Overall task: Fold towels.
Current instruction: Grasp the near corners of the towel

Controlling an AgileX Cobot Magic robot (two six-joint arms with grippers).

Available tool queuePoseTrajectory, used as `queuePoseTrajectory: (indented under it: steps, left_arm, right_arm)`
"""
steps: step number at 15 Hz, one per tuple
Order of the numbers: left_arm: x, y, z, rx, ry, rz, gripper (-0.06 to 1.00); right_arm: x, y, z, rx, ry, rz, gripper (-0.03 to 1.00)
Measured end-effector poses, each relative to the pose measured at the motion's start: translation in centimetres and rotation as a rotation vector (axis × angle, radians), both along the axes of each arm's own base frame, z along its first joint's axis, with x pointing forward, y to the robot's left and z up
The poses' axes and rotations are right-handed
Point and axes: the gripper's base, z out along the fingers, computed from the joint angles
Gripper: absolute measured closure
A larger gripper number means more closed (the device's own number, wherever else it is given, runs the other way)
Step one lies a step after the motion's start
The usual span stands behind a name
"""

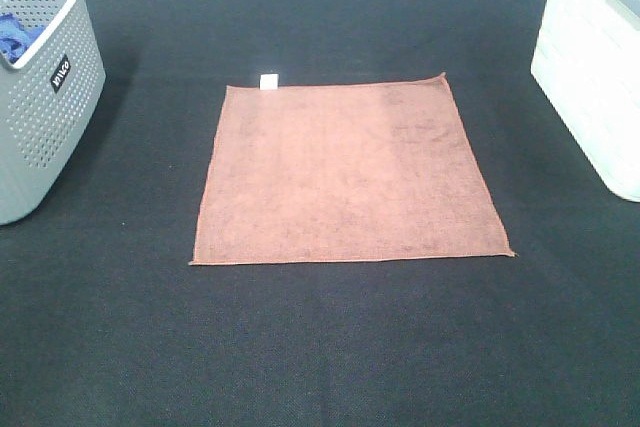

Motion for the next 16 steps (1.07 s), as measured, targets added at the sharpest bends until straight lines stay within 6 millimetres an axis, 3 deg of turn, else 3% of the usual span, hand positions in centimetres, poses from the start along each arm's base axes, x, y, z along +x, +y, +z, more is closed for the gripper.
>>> queuePoseTrajectory:
  steps: [16]
  left_arm:
    - [0.0, 0.0, 0.0, 0.0, 0.0, 0.0, 0.32]
  right_arm:
    - [0.0, 0.0, 0.0, 0.0, 0.0, 0.0, 0.12]
